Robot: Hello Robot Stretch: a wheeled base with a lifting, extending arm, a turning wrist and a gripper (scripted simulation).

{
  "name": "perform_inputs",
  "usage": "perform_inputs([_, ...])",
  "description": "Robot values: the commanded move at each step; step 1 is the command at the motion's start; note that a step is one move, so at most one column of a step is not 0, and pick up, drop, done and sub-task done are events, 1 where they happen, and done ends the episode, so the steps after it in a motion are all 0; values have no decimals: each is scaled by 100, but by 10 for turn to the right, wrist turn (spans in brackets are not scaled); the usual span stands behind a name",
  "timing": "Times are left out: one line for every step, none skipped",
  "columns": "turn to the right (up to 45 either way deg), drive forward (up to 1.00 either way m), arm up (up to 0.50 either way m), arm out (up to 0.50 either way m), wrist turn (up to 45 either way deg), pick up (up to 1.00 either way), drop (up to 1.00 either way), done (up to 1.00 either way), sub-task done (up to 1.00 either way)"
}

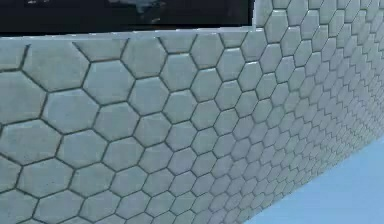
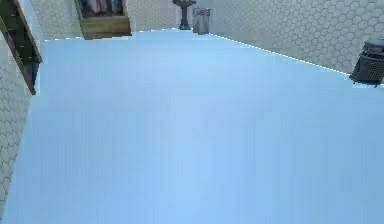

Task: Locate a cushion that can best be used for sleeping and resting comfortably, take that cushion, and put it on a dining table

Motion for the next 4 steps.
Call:
perform_inputs([450,0,0,0,0,0,0,0,0])
perform_inputs([150,0,0,0,0,0,0,0,0])
perform_inputs([0,100,0,0,0,0,0,0,0])
perform_inputs([0,100,0,0,0,0,0,0,0])
